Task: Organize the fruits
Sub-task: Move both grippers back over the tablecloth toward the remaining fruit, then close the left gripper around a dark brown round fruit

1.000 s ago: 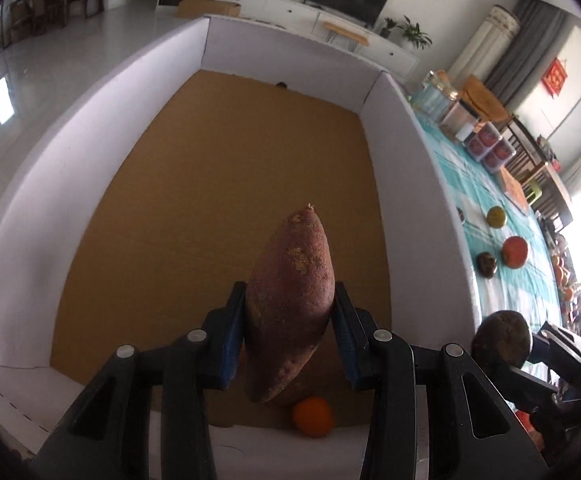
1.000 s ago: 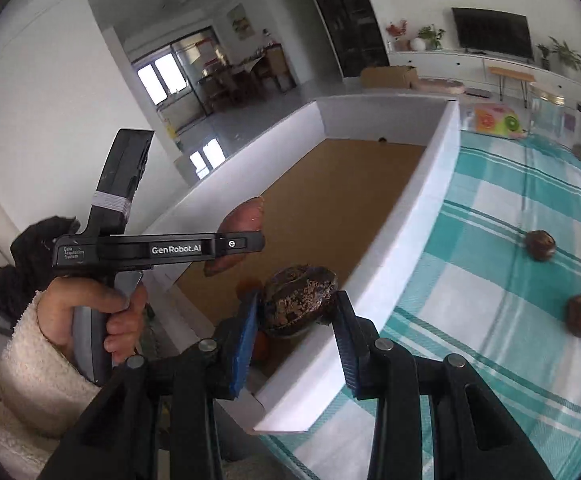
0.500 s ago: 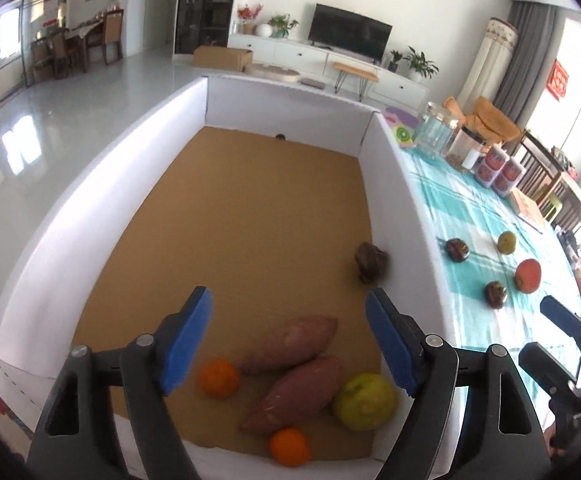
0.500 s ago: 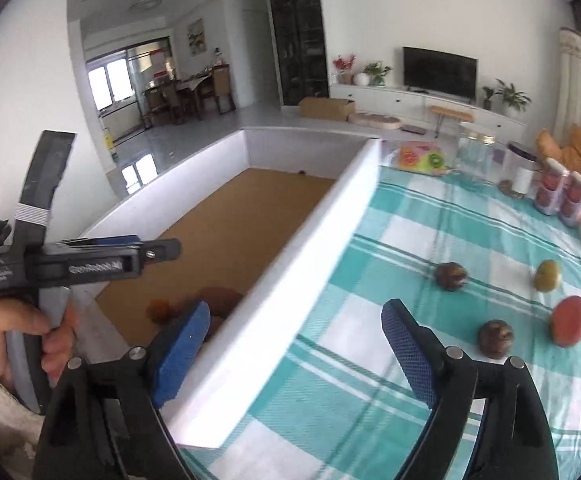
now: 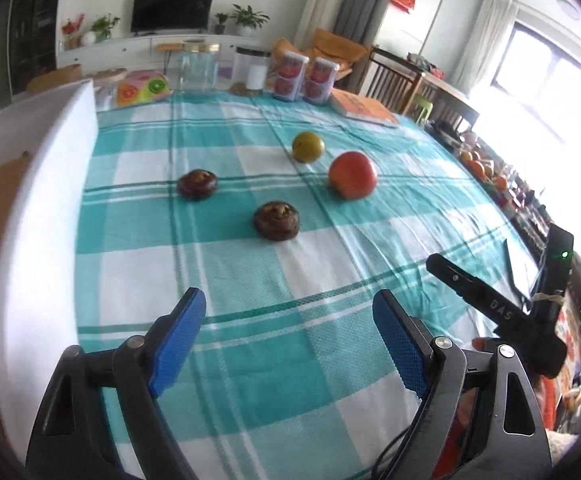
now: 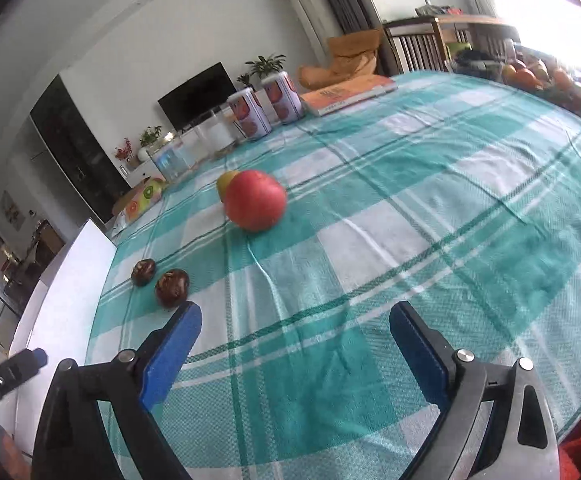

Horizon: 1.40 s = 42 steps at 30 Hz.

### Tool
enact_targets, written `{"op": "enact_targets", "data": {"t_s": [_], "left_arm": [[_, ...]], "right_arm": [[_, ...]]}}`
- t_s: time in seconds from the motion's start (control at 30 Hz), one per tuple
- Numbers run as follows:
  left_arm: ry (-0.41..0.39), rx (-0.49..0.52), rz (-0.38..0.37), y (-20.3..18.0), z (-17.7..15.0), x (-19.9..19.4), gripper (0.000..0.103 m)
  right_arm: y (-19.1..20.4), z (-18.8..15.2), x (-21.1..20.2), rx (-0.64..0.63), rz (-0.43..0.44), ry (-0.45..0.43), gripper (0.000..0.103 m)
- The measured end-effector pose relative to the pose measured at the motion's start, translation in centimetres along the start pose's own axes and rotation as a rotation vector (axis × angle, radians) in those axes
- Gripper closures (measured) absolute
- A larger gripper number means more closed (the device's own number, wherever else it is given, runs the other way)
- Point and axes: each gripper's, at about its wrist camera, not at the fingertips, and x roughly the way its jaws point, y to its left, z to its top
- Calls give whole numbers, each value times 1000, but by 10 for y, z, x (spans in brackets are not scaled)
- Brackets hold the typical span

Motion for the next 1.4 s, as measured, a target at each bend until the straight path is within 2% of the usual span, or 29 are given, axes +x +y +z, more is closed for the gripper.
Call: {"op": "enact_targets", "data": {"t_s": [0.2,0.4,0.67,1.1,1.23,1.4], "left_arm": [[66,-9,138,10,-10,58,16],[50,71,234,13,-18,78,16],[59,84,237,12,-17,82,11],[88,94,216,11,-14,83,8],[78,75,132,4,4,84,8],[43,58,143,-6,42,106,10]], "right_arm": [[2,-9,-2,-36,-69,4,8],[3,-14,9,-54,-100,46,8],[-1,-14,14,-38,-124,62,8],[-1,-14,16,-36,-116,75,4],[0,-15,17,-44,-118,79,2],[1,-15,17,-45,-119,79,1]]}}
